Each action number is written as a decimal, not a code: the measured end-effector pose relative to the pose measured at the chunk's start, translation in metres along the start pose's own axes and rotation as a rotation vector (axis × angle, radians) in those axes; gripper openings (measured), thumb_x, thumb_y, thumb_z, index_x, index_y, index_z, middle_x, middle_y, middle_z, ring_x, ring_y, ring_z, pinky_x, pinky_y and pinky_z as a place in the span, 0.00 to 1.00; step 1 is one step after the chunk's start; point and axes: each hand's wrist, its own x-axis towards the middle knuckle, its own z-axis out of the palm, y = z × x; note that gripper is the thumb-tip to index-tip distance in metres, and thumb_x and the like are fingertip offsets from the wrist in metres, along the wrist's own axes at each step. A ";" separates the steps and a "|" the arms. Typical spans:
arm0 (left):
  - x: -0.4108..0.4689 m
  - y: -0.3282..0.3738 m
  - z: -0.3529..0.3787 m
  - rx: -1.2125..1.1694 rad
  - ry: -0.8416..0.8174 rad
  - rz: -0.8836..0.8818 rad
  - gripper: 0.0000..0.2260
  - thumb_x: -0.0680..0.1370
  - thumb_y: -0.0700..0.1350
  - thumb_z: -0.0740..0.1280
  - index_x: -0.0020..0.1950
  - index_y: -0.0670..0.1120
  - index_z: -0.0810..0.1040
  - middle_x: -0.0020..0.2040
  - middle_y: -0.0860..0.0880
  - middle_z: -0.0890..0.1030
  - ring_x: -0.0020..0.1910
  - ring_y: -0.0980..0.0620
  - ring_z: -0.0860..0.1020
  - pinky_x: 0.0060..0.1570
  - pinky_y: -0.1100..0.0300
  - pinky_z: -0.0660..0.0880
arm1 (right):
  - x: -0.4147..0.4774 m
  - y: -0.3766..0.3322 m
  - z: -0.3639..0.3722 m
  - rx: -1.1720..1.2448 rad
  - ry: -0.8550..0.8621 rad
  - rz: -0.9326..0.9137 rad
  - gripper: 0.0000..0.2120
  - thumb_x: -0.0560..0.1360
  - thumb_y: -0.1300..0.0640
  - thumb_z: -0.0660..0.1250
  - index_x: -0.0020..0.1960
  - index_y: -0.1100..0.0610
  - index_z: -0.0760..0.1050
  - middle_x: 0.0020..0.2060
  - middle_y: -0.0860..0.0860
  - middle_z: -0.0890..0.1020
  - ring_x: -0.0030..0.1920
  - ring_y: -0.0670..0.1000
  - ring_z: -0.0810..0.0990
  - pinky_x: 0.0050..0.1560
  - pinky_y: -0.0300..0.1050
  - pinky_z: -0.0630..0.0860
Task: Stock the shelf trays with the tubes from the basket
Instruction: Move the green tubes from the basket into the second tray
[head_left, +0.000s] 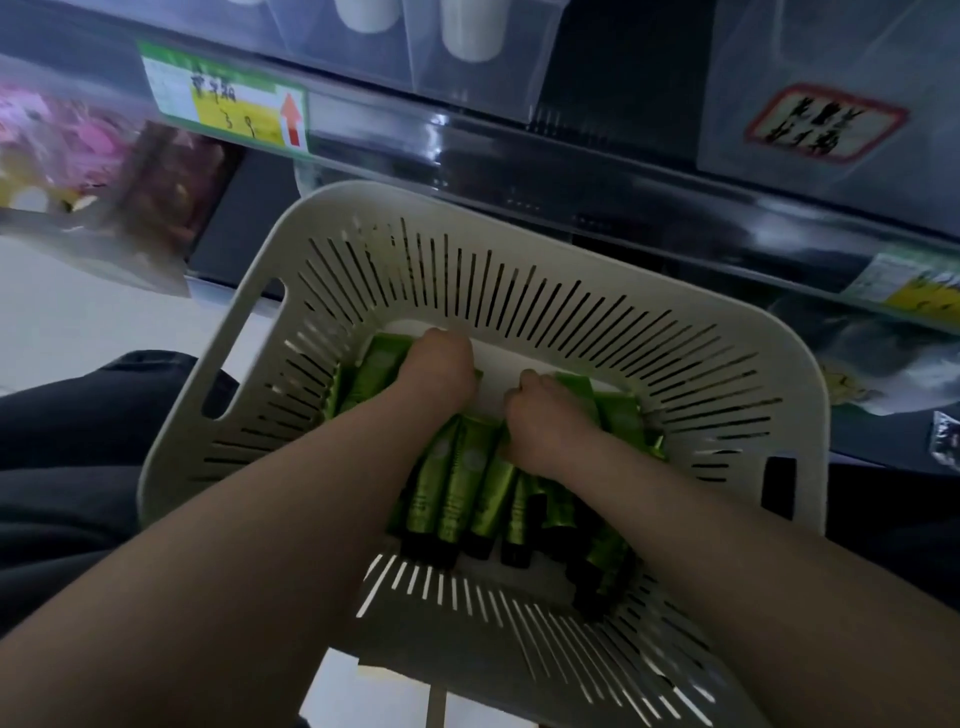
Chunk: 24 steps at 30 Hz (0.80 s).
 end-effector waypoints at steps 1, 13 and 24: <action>0.001 0.000 0.001 -0.001 -0.008 -0.004 0.13 0.80 0.46 0.61 0.60 0.39 0.72 0.59 0.41 0.76 0.58 0.46 0.75 0.55 0.56 0.73 | 0.002 0.000 0.001 -0.007 -0.018 -0.004 0.17 0.74 0.55 0.68 0.60 0.59 0.73 0.58 0.57 0.68 0.59 0.56 0.68 0.48 0.44 0.62; 0.002 -0.003 0.008 -0.061 -0.047 0.008 0.14 0.76 0.44 0.66 0.58 0.39 0.73 0.57 0.41 0.77 0.56 0.45 0.76 0.53 0.56 0.74 | 0.006 -0.007 -0.008 0.069 -0.194 0.038 0.18 0.74 0.58 0.68 0.63 0.59 0.71 0.55 0.58 0.75 0.59 0.56 0.73 0.49 0.41 0.72; -0.006 -0.009 0.000 -0.198 -0.053 -0.026 0.10 0.77 0.44 0.64 0.55 0.38 0.75 0.55 0.40 0.78 0.54 0.44 0.76 0.45 0.58 0.70 | -0.003 0.005 -0.018 0.371 -0.237 0.197 0.22 0.70 0.58 0.73 0.61 0.63 0.73 0.52 0.56 0.76 0.50 0.52 0.76 0.45 0.42 0.75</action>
